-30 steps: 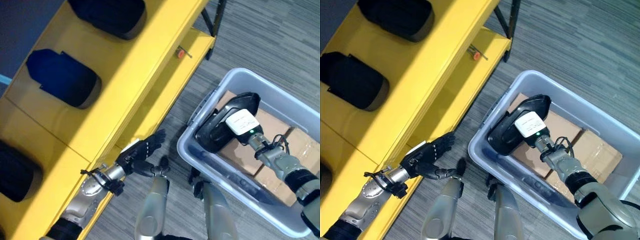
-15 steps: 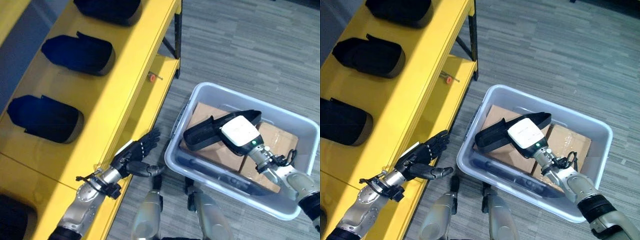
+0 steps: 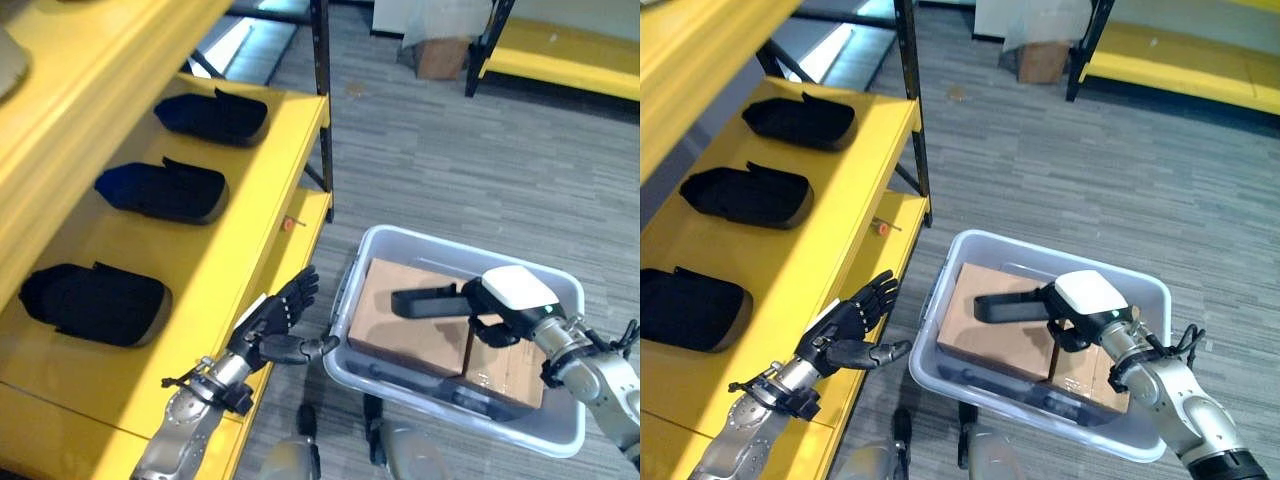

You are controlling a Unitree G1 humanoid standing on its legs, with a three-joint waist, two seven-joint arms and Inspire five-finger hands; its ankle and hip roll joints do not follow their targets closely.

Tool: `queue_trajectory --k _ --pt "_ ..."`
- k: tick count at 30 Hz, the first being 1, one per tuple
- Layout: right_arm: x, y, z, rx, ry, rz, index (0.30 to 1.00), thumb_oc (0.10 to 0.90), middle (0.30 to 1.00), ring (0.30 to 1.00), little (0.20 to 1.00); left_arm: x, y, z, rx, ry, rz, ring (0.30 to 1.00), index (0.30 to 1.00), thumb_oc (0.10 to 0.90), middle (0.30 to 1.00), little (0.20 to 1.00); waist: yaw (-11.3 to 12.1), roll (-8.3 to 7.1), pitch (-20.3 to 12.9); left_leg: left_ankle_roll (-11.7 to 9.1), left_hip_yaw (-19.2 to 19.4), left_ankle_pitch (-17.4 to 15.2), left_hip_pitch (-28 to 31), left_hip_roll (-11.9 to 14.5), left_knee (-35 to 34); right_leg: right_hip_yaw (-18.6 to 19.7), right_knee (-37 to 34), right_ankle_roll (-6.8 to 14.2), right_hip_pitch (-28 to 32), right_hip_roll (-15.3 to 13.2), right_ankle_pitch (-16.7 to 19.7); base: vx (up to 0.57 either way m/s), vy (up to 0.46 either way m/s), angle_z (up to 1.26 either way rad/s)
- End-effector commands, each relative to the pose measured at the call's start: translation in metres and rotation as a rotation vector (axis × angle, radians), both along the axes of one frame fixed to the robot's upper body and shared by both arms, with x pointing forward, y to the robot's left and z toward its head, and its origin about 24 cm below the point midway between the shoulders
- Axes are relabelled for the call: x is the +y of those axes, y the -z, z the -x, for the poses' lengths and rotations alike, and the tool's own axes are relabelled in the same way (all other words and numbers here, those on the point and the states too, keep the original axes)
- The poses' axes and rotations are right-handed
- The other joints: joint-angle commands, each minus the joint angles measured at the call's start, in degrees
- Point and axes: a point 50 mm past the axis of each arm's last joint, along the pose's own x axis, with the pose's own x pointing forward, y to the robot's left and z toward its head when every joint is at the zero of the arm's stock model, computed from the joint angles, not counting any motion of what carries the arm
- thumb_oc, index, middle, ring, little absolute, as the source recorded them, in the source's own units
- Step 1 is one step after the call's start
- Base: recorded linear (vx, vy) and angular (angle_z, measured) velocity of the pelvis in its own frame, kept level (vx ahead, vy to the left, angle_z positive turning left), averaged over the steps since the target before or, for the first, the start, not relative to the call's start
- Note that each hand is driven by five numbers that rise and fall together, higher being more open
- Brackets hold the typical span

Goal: Move parts from the plastic box to the shelf.

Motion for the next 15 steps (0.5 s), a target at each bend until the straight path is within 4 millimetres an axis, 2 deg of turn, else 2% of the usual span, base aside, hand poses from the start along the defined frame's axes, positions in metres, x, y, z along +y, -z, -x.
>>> queue_trajectory --k 1,4,6,8,10,11,12,14,15 --pt "0.012 -0.035 -0.018 -0.122 -0.067 -0.117 0.3 0.4 0.3 0.3 0.3 -0.001 -0.031 -0.001 -0.226 0.004 -0.053 1.0 1.0 0.9 1.0 1.0 -1.11 -1.15 -8.21 0.96 1.98 -3.37 7.31 -2.02 -6.46 1.45 -3.25 3.97 5.01 3.8 -4.58 -0.15 0.239 0.25" --pt "0.014 -0.038 -0.02 -0.124 -0.054 -0.187 0.3 0.4 0.3 0.3 0.3 -0.004 -0.031 -0.003 -0.247 0.001 -0.102 1.0 1.0 0.9 1.0 1.0 -1.2 -1.64 -8.47 1.79 1.14 -3.08 8.5 -2.87 -10.2 2.47 -4.17 5.18 4.81 3.83 -2.85 -0.19 0.216 0.24" --pt "0.015 -0.043 -0.017 -0.153 -0.051 -0.296 0.3 0.4 0.3 0.3 0.3 -0.007 -0.032 -0.004 -0.235 0.008 -0.085 1.0 1.0 0.9 1.0 1.0 -1.39 -2.14 -8.43 2.39 0.16 -1.82 9.62 -3.65 -14.16 2.91 -5.26 6.81 3.52 4.02 -0.34 -0.22 0.206 -0.13" --pt "0.017 -0.045 -0.016 -0.187 -0.044 -0.346 0.3 0.4 0.3 0.3 0.3 -0.01 -0.029 -0.004 -0.23 0.008 -0.101 1.0 1.0 0.9 1.0 1.0 -1.67 -2.37 -8.46 2.78 0.18 -1.02 10.68 -3.94 -16.73 3.25 -6.09 7.53 2.84 4.38 0.83 -0.16 0.153 -0.02" --pt "0.021 -0.046 -0.016 -0.202 -0.05 -0.365 0.3 0.4 0.3 0.3 0.3 -0.012 -0.027 -0.004 -0.226 0.002 -0.108 1.0 1.0 0.9 1.0 1.0 -1.66 -2.44 -8.4 2.82 0.61 -0.62 11.1 -3.85 -17.65 3.0 -5.78 7.72 2.44 4.57 0.9 -0.12 0.084 -0.05" --pt "0.026 -0.047 -0.016 -0.211 -0.071 -0.388 0.3 0.4 0.3 0.3 0.3 -0.012 -0.025 -0.004 -0.225 -0.014 -0.116 1.0 1.0 0.9 1.0 1.0 -1.53 -2.48 -8.3 2.77 1.52 -0.37 11.43 -3.68 -18.2 1.66 -5.13 7.88 2.08 4.62 0.73 -0.29 0.107 -0.06" --pt "0.044 -0.05 -0.017 -0.207 -0.152 -0.415 0.3 0.4 0.3 0.3 0.3 -0.012 -0.022 -0.003 -0.238 -0.033 -0.143 1.0 1.0 0.9 1.0 1.0 -0.41 -2.35 -7.66 2.75 4.34 0.17 11.83 -2.93 -18.73 -2.9 -1.38 8.33 1.3 3.8 -0.47 -0.28 0.084 -0.15" --pt "0.053 -0.05 -0.015 -0.212 -0.189 -0.406 0.3 0.4 0.3 0.3 0.3 -0.011 -0.021 -0.004 -0.24 -0.038 -0.144 1.0 1.0 0.9 1.0 1.0 -0.12 -2.06 -7.33 3.45 5.02 0.33 11.66 -2.47 -18.54 -3.14 2.53 8.57 0.97 2.79 -1.5 -0.24 0.024 -0.57" --pt "0.054 -0.049 -0.014 -0.217 -0.189 -0.406 0.3 0.4 0.3 0.3 0.3 -0.012 -0.021 -0.005 -0.24 -0.031 -0.148 1.0 1.0 0.9 1.0 1.0 -0.17 -1.86 -7.23 4.06 4.75 0.25 11.56 -2.38 -18.24 -2.09 5.26 8.69 1.14 2.19 -2.54 -0.17 -0.001 -0.6"
